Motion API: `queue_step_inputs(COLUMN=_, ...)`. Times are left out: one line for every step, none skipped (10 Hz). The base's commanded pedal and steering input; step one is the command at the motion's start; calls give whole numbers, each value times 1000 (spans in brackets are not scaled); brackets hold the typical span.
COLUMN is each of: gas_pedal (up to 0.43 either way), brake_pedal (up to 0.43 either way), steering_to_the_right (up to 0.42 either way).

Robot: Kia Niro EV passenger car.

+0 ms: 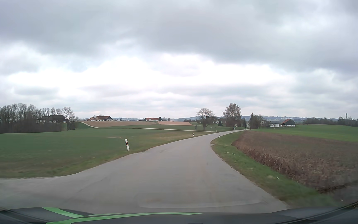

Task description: Follow the waypoints while adhering to traffic rules and regulations

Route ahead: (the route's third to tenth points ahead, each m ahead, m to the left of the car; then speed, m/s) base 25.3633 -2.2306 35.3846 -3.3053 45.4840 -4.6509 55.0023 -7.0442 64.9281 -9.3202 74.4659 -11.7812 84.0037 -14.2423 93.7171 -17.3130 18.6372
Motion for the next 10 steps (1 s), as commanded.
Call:
queue_step_inputs(gas_pedal=87, brake_pedal=0, steering_to_the_right=20)
queue_step_inputs(gas_pedal=87, brake_pedal=0, steering_to_the_right=20)
queue_step_inputs(gas_pedal=87, brake_pedal=0, steering_to_the_right=20)
queue_step_inputs(gas_pedal=87, brake_pedal=0, steering_to_the_right=20)
queue_step_inputs(gas_pedal=87, brake_pedal=0, steering_to_the_right=20)
queue_step_inputs(gas_pedal=87, brake_pedal=0, steering_to_the_right=20)
queue_step_inputs(gas_pedal=87, brake_pedal=0, steering_to_the_right=20)
queue_step_inputs(gas_pedal=87, brake_pedal=0, steering_to_the_right=20)
queue_step_inputs(gas_pedal=87, brake_pedal=0, steering_to_the_right=20)
queue_step_inputs(gas_pedal=87, brake_pedal=0, steering_to_the_right=20)
